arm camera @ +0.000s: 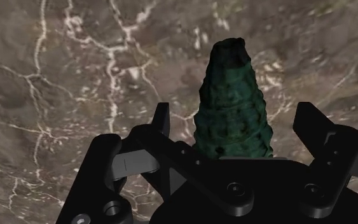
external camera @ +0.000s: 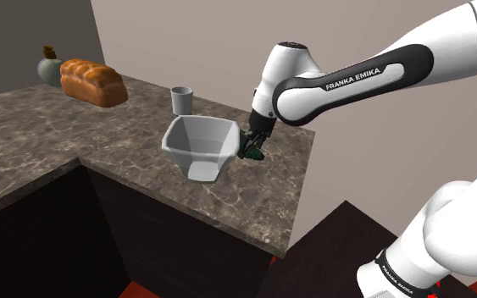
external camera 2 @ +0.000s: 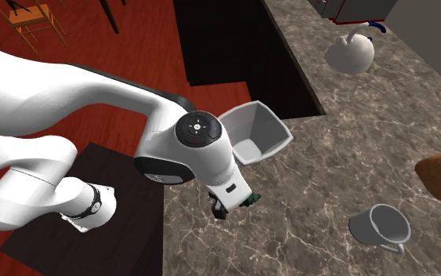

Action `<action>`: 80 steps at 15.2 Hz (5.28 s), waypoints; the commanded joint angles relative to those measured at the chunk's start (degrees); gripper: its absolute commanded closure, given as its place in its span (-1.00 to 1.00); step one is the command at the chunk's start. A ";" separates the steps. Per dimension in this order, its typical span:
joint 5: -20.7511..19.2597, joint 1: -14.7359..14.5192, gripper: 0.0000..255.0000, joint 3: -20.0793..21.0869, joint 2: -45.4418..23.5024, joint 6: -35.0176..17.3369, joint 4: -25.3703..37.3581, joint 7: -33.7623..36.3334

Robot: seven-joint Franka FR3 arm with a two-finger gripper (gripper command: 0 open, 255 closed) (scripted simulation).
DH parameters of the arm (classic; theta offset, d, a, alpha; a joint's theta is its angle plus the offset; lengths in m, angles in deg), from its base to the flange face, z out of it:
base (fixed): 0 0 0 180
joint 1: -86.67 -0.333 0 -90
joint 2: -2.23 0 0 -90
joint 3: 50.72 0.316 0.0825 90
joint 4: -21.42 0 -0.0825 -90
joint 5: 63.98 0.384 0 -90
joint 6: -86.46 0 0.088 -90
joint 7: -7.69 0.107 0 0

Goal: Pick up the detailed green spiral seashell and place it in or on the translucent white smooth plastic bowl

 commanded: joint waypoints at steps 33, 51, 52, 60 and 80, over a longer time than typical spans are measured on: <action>0.62 -0.01 1.00 -0.71 4.59 13.31 8.81 -0.53; 0.42 0.23 1.00 -1.24 5.46 27.22 21.86 -0.44; 0.39 0.25 1.00 -1.26 5.39 27.99 22.70 -0.42; -0.49 -1.55 1.00 2.55 2.18 30.56 28.58 5.57; -4.69 -6.14 1.00 10.27 -6.73 22.08 28.46 18.95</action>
